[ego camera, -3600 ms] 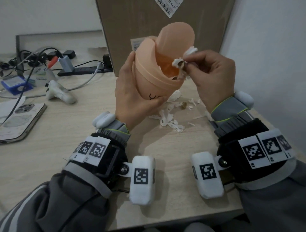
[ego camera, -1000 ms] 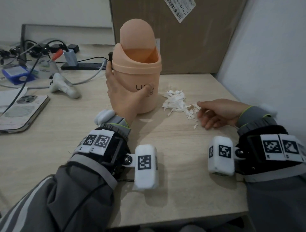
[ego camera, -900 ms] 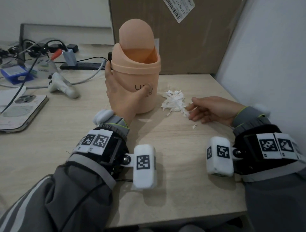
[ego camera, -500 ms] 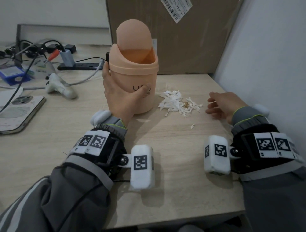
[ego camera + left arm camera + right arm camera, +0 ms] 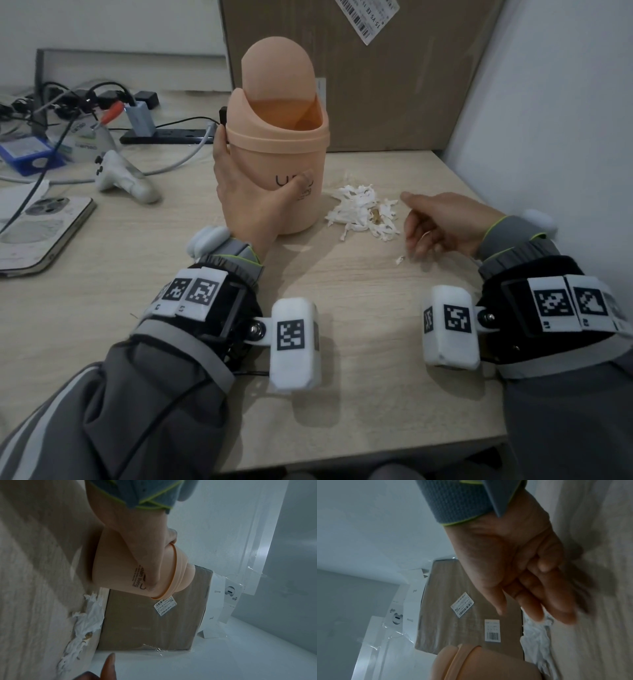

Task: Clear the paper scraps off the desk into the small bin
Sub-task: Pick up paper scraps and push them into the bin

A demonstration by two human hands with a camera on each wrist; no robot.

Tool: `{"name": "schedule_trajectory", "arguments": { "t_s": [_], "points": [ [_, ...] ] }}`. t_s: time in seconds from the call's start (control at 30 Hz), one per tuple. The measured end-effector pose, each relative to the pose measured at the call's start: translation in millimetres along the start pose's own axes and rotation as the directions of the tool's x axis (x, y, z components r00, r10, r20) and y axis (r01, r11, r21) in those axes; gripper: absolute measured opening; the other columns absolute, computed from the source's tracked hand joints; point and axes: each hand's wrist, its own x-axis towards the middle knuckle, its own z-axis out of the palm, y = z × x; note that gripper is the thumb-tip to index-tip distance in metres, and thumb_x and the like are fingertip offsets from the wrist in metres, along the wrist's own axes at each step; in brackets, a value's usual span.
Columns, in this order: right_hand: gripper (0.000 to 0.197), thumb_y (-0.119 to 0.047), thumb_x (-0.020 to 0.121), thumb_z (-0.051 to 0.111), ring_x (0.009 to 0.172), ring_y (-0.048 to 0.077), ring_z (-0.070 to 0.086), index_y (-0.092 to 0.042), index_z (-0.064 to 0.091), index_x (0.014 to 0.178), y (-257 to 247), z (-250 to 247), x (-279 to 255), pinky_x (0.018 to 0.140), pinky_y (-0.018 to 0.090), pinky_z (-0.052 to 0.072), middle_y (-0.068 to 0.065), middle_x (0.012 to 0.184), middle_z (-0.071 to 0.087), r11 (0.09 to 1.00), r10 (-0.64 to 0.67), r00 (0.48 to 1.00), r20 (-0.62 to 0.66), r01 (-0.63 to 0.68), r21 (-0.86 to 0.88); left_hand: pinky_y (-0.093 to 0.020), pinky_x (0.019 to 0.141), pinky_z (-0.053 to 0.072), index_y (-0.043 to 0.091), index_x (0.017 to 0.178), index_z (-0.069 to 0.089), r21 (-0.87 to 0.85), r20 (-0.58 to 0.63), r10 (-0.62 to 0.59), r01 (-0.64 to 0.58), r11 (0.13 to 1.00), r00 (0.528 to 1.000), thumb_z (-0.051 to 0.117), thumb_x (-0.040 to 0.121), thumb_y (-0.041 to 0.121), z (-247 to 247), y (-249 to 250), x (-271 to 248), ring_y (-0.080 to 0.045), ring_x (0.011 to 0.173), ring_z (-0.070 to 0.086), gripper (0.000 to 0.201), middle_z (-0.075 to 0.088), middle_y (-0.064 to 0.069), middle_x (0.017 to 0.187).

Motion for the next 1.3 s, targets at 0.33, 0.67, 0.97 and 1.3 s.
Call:
{"name": "schedule_trajectory", "arguments": {
  "t_s": [0.33,0.67,0.97,1.3],
  "points": [
    [0.011,-0.019,0.091,0.058,0.067,0.007,0.061,-0.017,0.064,0.083,2,15,8,0.053,0.017,0.041,-0.001,0.082,0.069,0.925,-0.357,0.927,-0.116,0.368,0.090,-0.053,0.120,0.037,0.031,0.160,0.011,-0.001,-0.001,-0.006,0.006,1.000,1.000,0.085,0.052,0.059,-1,1,0,-0.024,0.147,0.041,0.134,0.036,0.001,0.161],
    [0.079,-0.048,0.078,0.069,0.123,0.025,0.048,-0.017,0.036,0.143,2,26,26,0.099,0.028,0.035,0.008,0.142,0.045,0.748,-0.354,0.930,-0.100,0.218,-0.627,-0.054,0.120,0.037,0.029,0.160,0.013,-0.010,-0.009,-0.003,0.002,1.000,1.000,0.084,0.051,0.060,0,4,-2,-0.026,0.146,0.040,0.134,0.036,-0.001,0.160],
    [0.020,-0.020,0.080,0.071,0.090,0.019,0.057,-0.013,0.072,0.099,4,32,38,0.067,0.018,0.029,0.008,0.098,0.066,0.748,-0.532,0.832,-0.156,0.376,-0.547,-0.053,0.121,0.036,0.029,0.161,0.012,0.011,0.002,0.001,-0.001,1.000,1.000,0.084,0.052,0.058,0,5,-2,-0.024,0.148,0.039,0.134,0.034,0.000,0.162],
    [0.008,-0.014,0.075,0.075,0.065,0.003,0.060,-0.012,0.077,0.083,2,22,36,0.070,0.010,0.044,0.000,0.074,0.069,0.853,-0.521,0.711,-0.472,0.416,-0.314,-0.053,0.121,0.036,0.027,0.160,0.014,0.028,0.020,0.044,-0.045,0.999,0.999,0.087,0.053,0.058,-1,3,-2,-0.023,0.148,0.039,0.134,0.036,0.000,0.161]
  ]
}}
